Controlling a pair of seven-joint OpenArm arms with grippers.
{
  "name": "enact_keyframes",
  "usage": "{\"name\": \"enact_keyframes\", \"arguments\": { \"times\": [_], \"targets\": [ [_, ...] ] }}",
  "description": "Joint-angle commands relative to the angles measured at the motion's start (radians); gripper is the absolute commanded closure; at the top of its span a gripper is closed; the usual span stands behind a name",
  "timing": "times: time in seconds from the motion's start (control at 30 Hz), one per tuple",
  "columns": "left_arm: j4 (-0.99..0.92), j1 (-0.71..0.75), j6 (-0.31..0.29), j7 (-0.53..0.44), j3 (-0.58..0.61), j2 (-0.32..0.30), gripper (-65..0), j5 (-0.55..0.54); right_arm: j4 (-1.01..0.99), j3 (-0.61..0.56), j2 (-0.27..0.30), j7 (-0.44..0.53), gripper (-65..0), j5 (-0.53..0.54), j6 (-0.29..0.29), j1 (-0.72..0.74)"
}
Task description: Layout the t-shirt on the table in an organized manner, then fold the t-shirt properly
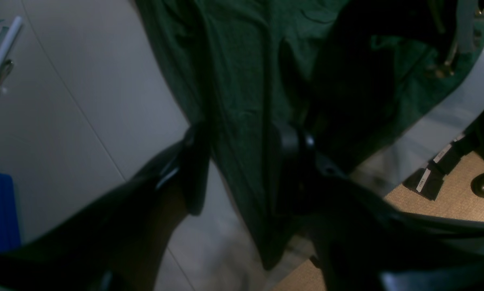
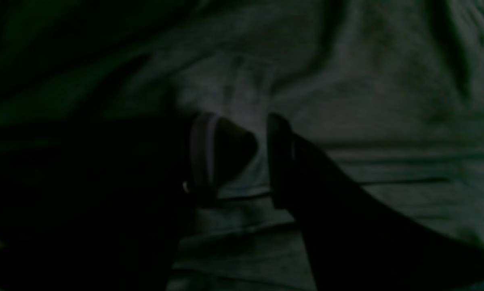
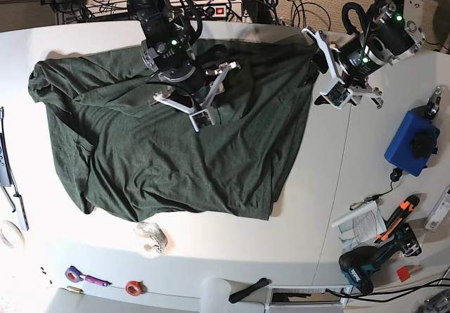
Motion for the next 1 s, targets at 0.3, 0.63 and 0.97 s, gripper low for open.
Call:
{"name": "enact_keyframes", "arguments": {
  "times": [0.3, 0.63, 0.97],
  "targets": [
    [0.014, -0.003, 0.000, -0.023, -0.004, -0.008, -25.1, -0.008, -0.068, 0.004, 0.000, 0.022, -20.1, -0.032, -0.047, 0.008],
    [0.014, -0.003, 0.000, -0.023, -0.004, -0.008, -25.1, -0.008, -0.032, 0.003, 0.000, 0.063, 0.0, -0.032, -0.029, 0.027],
    [0.014, -0.003, 0.000, -0.025, -0.004, -0.008, -25.1, -0.008, 0.025, -0.026, 0.000, 0.082, 0.0, 0.025, 0.071, 0.030]
  ]
}}
